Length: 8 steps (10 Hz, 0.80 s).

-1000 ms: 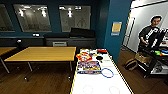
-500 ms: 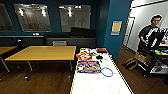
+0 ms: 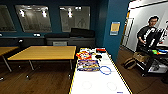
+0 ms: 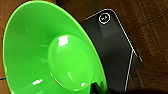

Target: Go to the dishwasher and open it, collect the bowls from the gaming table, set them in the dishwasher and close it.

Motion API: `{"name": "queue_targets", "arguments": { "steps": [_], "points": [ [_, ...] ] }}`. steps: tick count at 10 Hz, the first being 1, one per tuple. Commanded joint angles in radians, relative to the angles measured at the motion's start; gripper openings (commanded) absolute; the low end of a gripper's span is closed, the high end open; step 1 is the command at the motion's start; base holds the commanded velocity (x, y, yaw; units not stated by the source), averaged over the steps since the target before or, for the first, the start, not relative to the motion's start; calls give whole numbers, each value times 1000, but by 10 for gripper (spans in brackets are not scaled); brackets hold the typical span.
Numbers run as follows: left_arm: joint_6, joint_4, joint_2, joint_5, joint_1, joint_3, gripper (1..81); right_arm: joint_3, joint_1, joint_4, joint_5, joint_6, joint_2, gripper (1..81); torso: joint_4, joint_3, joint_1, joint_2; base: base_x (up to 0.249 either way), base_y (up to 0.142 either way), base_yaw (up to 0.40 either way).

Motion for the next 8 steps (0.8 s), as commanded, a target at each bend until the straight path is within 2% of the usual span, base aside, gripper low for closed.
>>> {"name": "queue_targets", "arguments": {
  "steps": [1,8],
  "points": [
    [2,13,-18,22,-61,9,10,2,53,-16,-46,-2,-11,10,0,0,1,0,-107,0,0],
    [4,14,5,22,-59,-28,10,-18,56,-21,-46,-2,6,10,0,0,1,0,-108,0,0]
  ]
}}
